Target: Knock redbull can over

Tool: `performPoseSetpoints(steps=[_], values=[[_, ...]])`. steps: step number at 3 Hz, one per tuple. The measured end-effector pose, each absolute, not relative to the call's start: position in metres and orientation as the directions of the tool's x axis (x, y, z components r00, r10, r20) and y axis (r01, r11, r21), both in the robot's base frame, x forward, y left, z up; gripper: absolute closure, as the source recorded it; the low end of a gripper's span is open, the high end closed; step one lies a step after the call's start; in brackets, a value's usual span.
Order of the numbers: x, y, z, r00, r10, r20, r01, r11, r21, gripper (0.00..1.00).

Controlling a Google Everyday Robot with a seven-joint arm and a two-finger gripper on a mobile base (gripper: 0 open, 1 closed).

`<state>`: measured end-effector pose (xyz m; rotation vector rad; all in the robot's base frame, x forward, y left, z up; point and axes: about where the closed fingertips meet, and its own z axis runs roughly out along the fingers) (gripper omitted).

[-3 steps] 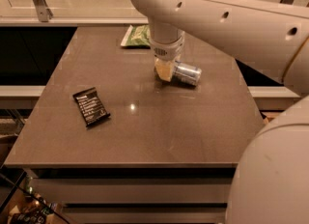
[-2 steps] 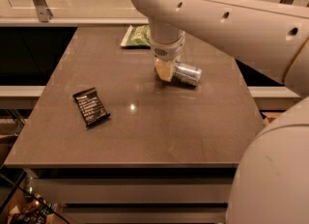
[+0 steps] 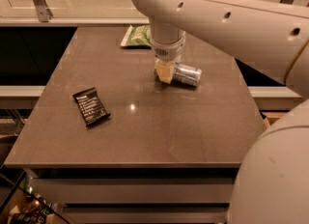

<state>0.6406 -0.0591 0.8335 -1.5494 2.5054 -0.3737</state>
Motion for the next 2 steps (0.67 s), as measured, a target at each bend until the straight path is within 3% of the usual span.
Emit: performPoseSetpoints(steps=[1,2], values=[[0.6402,-0.0599,0.8337,-0.445,-0.895,-0.015,-0.852,0.429,-0.301,0.00],[0.6402,-0.0599,0.8337,-0.445,-0.895,-0.015,-0.852,0.429,-0.301,0.00]])
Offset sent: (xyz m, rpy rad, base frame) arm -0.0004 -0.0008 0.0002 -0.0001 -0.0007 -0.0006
